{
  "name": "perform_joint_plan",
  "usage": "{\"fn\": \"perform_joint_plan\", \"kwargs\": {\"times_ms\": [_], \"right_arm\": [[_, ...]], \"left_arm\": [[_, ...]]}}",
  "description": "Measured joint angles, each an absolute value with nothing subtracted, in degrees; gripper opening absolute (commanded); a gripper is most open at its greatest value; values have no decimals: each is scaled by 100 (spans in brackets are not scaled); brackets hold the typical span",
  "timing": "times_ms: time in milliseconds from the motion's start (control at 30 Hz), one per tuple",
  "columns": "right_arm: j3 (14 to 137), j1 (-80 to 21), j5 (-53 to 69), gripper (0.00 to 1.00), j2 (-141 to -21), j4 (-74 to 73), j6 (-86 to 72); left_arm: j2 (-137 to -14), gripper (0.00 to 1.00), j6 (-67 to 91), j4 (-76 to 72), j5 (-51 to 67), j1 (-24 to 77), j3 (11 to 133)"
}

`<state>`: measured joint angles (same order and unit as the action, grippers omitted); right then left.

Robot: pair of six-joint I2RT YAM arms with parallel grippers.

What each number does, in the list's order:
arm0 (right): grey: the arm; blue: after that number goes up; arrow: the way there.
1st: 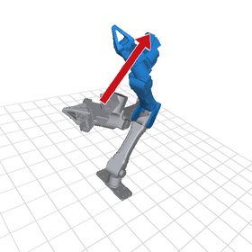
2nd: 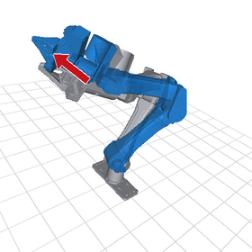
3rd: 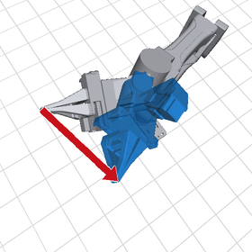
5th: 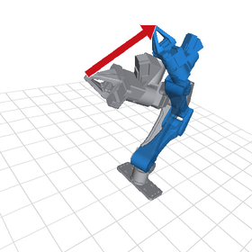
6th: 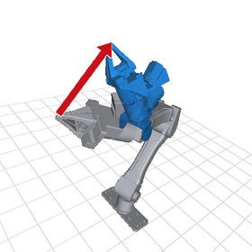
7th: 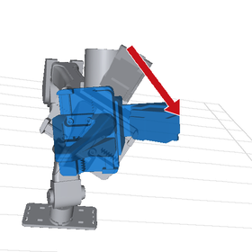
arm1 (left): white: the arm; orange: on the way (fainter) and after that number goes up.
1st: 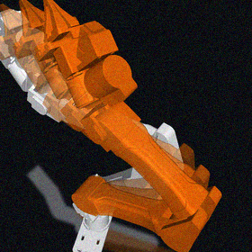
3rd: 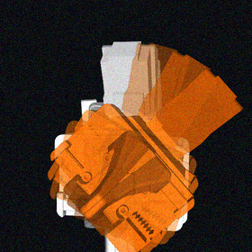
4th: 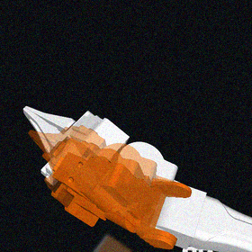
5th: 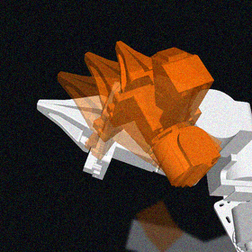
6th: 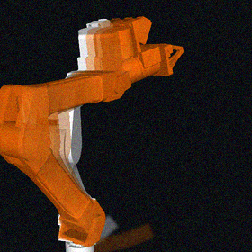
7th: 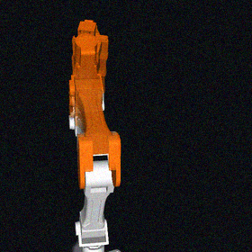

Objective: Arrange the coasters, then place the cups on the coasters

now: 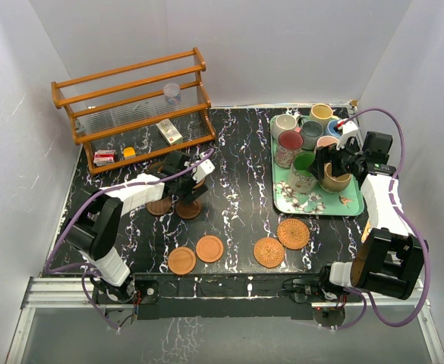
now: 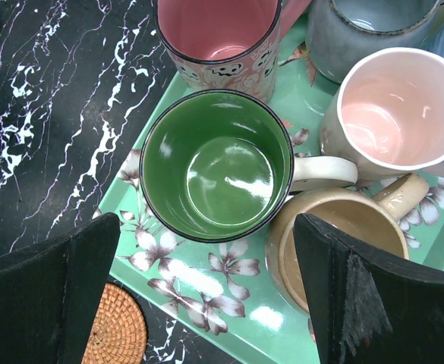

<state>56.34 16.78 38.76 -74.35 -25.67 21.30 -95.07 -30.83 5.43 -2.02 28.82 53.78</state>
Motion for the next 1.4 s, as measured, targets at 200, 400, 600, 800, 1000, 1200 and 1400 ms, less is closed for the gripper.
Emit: {"fn": "perform_joint_plan", "kwargs": {"times_ms": [200,400,600,800,1000,1200,1400], "right_arm": [[5634,1678,3876,98,-7435,-2567,2130],[5634,1678,3876,98,-7435,-2567,2130],[5634,1678,3876,98,-7435,-2567,2130],[5634,1678,3876,98,-7435,-2567,2130],[5634,1678,3876,98,-7435,-2567,2130],[5634,1678,3876,98,-7435,-2567,2130],[5634,1678,3876,98,-7435,-2567,2130]], "left_arm": [[-9544,91,-3059,473,-224,2882,5400],[-9559,91,-3020,484,-196,2882,5415],[-9585,91,-2985,495,-1,2860,5443],[-9616,91,-2939,502,99,2860,5472],[-9620,91,-2921,504,119,2860,5476],[-9620,91,-2847,521,156,2860,5483],[-9620,92,-2827,864,294,2862,5677]]}}
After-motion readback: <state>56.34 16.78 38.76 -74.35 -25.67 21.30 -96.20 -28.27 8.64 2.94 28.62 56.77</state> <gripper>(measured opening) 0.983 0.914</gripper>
